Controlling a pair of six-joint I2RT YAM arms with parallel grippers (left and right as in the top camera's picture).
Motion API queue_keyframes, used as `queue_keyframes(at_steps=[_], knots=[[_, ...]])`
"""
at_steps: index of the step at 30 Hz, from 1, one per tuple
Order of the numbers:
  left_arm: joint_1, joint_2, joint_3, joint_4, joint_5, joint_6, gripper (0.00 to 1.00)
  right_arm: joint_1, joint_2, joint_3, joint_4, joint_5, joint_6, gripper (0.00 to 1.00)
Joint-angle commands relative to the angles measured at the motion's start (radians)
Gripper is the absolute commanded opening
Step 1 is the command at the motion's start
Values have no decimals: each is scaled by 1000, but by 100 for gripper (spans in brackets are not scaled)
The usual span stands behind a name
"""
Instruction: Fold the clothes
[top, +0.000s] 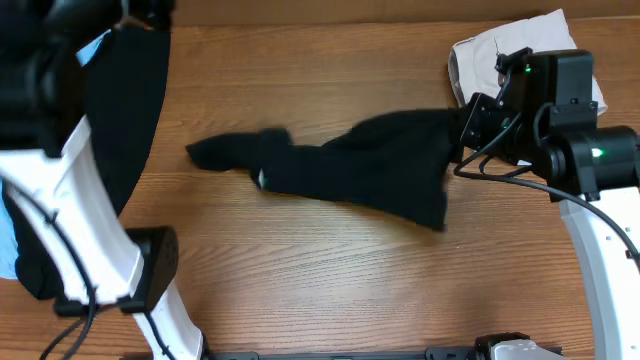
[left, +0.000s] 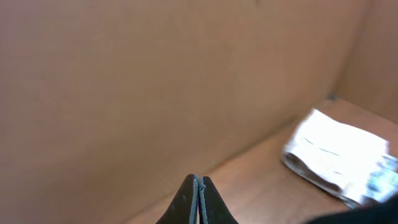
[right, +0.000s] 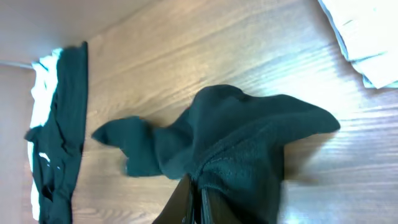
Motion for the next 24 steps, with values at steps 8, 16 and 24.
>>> queue_keyframes(at_steps=[8, 16, 24], knots=[[-15, -76, 12, -27, -29, -92, 4, -1, -66, 44, 4, 25, -66, 8], [-15, -39, -31, -182, -22, -80, 18, -1, -15, 42, 6, 68, -66, 8], [-109, 78, -166, -360, 4, 148, 49, -1, 81, 42, 9, 70, -66, 8]])
